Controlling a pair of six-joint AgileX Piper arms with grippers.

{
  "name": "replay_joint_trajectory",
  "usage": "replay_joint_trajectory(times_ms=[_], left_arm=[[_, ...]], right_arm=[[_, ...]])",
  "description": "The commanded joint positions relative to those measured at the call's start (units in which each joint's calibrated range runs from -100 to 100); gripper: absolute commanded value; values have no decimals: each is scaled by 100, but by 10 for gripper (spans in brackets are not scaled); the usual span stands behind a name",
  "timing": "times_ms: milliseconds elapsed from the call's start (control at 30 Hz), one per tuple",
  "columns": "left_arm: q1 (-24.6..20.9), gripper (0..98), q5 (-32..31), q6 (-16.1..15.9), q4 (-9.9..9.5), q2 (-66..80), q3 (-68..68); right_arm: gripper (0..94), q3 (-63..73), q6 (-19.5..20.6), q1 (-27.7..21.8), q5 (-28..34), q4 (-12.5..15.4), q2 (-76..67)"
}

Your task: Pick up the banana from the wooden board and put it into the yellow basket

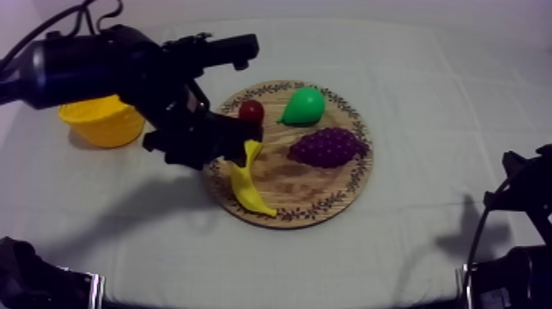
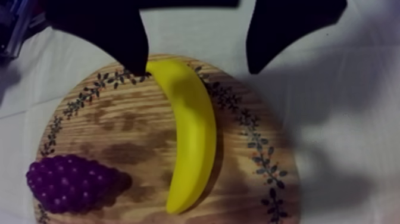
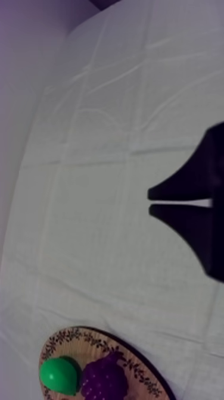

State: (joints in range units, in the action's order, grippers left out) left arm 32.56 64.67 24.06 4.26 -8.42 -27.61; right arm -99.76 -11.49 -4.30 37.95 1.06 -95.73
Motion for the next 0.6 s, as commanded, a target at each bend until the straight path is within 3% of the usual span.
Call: replay_joint_trajectory(times_ms=[0,567], left_arm=[[2,621,109,-7,12,-361,178],[151,617,1144,165,-35,-1932,1504]], right_arm=[[3,-2,-1,1,4,-1,-2],[3,-2,-1,1,4,-1,-2]])
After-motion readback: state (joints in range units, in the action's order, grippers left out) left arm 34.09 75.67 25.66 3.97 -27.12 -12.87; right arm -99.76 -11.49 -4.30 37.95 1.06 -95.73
